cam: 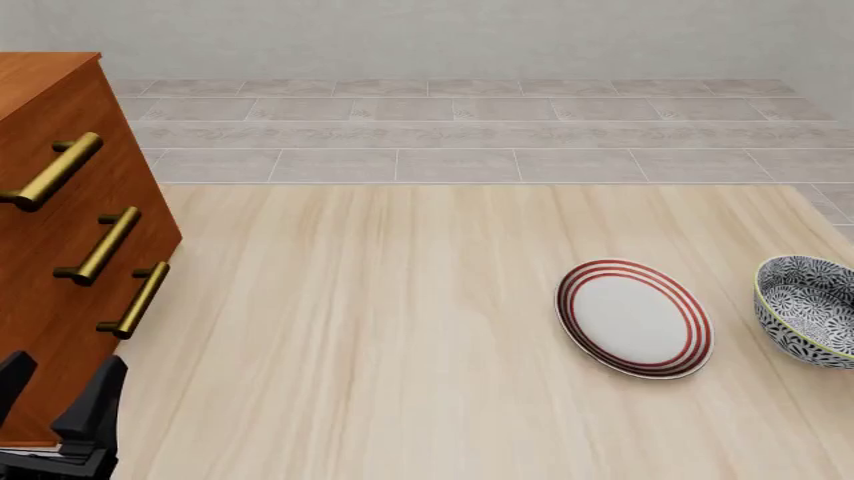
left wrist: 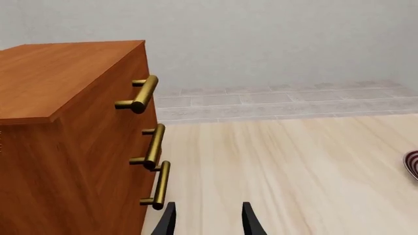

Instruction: Put the bowl on top of the cabinet.

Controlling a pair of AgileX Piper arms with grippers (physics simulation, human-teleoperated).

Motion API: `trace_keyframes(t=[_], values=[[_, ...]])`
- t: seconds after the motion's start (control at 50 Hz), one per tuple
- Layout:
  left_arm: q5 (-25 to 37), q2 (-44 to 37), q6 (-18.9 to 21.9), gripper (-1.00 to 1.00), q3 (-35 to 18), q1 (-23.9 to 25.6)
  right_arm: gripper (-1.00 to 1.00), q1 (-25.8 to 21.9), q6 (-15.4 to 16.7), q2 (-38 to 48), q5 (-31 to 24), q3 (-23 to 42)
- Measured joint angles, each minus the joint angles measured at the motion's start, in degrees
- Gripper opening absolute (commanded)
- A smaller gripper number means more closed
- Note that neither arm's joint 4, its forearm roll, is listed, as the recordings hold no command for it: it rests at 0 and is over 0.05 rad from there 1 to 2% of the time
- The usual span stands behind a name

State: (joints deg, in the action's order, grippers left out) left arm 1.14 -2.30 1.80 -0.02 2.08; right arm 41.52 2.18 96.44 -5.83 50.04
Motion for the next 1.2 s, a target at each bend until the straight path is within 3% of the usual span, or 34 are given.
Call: trace_keyframes(t=[0.54, 0.92, 0.94, 1.2], values=[[-0.06, 0.11, 0.04, 1.0, 0.01, 0.03, 1.0, 0.05, -2.17, 3.03, 3.39, -2.08], [-0.46, -0.26, 0.12, 1.0, 0.01, 0.05, 1.0, 0.89, -1.55, 4.63, 4.68, -2.62], [-0.48, -0.29, 0.12, 1.0, 0.01, 0.05, -1.0, 0.95, -1.46, 4.65, 4.7, -2.64], [-0.37, -0.08, 0.13, 1.0, 0.01, 0.01, -1.0, 1.03, -0.12, 3.69, 4.15, -2.11]])
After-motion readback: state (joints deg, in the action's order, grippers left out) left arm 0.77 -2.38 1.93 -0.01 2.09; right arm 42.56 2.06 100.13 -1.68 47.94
